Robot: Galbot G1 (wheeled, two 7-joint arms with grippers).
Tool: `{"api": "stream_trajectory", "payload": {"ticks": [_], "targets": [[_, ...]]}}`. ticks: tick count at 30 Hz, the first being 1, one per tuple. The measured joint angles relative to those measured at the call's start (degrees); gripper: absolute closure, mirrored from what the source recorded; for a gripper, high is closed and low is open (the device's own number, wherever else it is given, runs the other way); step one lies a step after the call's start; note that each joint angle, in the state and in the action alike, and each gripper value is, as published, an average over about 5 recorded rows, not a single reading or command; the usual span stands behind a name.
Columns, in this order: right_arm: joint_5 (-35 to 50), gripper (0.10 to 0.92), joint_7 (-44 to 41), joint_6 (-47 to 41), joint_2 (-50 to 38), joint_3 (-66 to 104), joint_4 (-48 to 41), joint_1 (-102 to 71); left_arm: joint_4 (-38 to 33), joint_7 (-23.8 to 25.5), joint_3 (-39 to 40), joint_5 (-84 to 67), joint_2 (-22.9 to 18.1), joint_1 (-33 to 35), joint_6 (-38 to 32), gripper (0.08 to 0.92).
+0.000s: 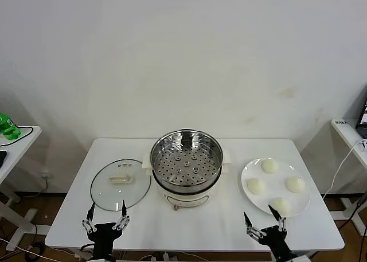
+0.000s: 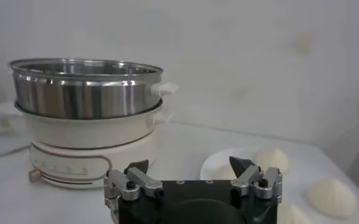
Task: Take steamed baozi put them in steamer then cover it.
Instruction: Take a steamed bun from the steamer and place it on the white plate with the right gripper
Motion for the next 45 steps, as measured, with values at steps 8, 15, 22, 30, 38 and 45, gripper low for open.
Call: {"api": "stream_trajectory", "payload": {"ticks": [8,15,22,30,38,45], "targets": [[-7.9,0.203,-6.6,-3.2,-10.6,3.5,-4.4,6.7,0.5,-0.7,0.5,1.8,-0.9,0.1,-1.2,0.177],[-15.6,0.203,-16.7,-1.8,-21.6,1.0,-12.7,18.8,1.2,-1.0,0.4,3.6,-1.9,0.8,-2.3,0.177],[-22.8,0.203,-28.1,3.0,-28.5,-10.1,-24.8,37.7,1.7,-1.4,0.4,5.0,-2.9,0.9,-3.1,0.177],[-27.6,0.203,-39.6,8.2,-30.4,-27.8,-39.6,60.2,2.3,-1.5,1.0,6.2,-4.0,0.1,-3.3,0.177],[-29.7,0.203,-47.1,11.1,-27.7,-43.5,-54.6,77.4,2.4,-1.5,0.8,6.2,-4.1,-0.7,-3.4,0.177],[-30.1,0.203,-50.8,12.0,-24.3,-53.3,-65.4,87.2,2.1,-1.5,0.9,6.2,-4.4,-1.3,-3.5,0.177]]}}
